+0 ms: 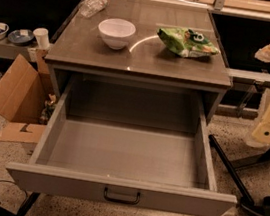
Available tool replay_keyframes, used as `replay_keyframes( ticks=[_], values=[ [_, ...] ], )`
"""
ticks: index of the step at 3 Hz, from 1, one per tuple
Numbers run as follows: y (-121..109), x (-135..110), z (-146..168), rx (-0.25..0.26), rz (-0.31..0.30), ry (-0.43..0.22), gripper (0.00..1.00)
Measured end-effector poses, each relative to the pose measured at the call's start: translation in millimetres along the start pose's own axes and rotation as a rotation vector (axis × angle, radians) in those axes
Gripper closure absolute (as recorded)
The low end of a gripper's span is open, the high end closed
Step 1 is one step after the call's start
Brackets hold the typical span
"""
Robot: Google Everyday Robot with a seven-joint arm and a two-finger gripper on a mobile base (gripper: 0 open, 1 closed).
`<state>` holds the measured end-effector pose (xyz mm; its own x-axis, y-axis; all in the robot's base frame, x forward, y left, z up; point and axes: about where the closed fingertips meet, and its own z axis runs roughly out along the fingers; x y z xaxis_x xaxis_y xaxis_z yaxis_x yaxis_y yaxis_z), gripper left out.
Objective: Place green rice chip bag into top drawer
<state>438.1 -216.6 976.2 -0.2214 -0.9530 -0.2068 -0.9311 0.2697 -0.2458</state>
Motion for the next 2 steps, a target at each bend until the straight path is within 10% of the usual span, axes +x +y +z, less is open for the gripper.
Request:
replay_keyframes(
  ticks=[2],
  values=[
    [-12.1,-0.9,0.7,0.03,-0.008,-0.019,0.0]
  ],
)
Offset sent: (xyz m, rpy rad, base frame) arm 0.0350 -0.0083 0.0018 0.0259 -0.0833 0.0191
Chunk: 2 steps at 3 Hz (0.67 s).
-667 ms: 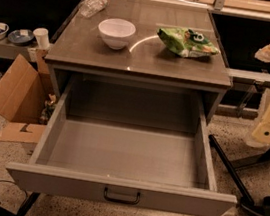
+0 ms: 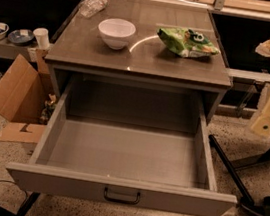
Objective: Place green rice chip bag into top drawer
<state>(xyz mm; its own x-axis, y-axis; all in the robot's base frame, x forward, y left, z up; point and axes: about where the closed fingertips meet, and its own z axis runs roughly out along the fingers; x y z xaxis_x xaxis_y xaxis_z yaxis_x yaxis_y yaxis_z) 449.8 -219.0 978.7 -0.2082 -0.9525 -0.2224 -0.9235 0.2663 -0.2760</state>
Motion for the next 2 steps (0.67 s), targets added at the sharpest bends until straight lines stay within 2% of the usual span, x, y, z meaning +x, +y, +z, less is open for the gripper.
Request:
replay_keyframes(
  ticks=[1,2],
  values=[
    [-46.4,-2.5,9.8,0.083,-0.011,-0.107,0.0],
    [-109.2,-24.8,24.2,0.192,-0.015,-0.27,0.0]
  ],
)
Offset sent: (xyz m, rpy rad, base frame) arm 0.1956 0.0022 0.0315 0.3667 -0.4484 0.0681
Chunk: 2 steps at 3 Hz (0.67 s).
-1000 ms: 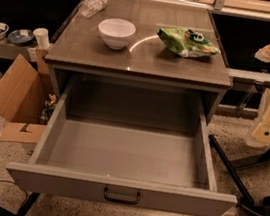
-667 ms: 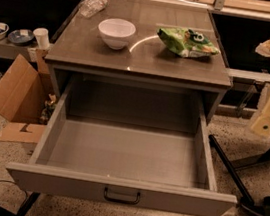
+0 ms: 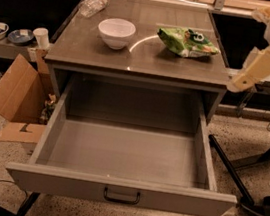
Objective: Place green rice chip bag into top drawer
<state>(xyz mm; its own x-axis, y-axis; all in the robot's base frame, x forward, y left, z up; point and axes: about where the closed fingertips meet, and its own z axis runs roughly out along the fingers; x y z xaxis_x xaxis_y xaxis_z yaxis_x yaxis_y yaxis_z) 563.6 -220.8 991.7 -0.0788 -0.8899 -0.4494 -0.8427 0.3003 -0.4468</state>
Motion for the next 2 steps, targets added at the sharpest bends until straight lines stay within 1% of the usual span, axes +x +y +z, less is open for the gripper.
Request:
replay_keyframes(
  ticks=[1,2],
  values=[
    [-45.1,-21.2,32.4,0.068,0.031,-0.127,0.0],
    [-73.7,-31.9,57.5,0.126,0.091,-0.194,0.0]
  ],
)
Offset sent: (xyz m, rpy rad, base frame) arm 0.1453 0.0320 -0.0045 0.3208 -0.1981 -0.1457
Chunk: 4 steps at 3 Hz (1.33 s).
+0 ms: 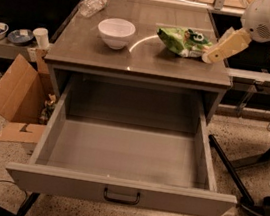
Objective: Place green rice chip bag into top drawer
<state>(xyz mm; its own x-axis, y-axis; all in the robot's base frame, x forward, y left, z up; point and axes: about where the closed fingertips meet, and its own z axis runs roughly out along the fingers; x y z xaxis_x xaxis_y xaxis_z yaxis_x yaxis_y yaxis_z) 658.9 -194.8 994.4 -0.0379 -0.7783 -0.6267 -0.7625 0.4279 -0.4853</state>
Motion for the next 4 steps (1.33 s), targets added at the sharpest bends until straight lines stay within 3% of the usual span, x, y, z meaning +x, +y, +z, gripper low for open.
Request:
replay_keyframes(
  ticks=[2,3,4],
  values=[
    [-8.7,1.4,17.1,0.027,0.031,-0.023,0.0],
    [-26.0,8.2,60.2,0.051,0.093,-0.086,0.0],
    [-56.0,27.4,119.9,0.107,0.165,-0.11,0.0]
  ],
)
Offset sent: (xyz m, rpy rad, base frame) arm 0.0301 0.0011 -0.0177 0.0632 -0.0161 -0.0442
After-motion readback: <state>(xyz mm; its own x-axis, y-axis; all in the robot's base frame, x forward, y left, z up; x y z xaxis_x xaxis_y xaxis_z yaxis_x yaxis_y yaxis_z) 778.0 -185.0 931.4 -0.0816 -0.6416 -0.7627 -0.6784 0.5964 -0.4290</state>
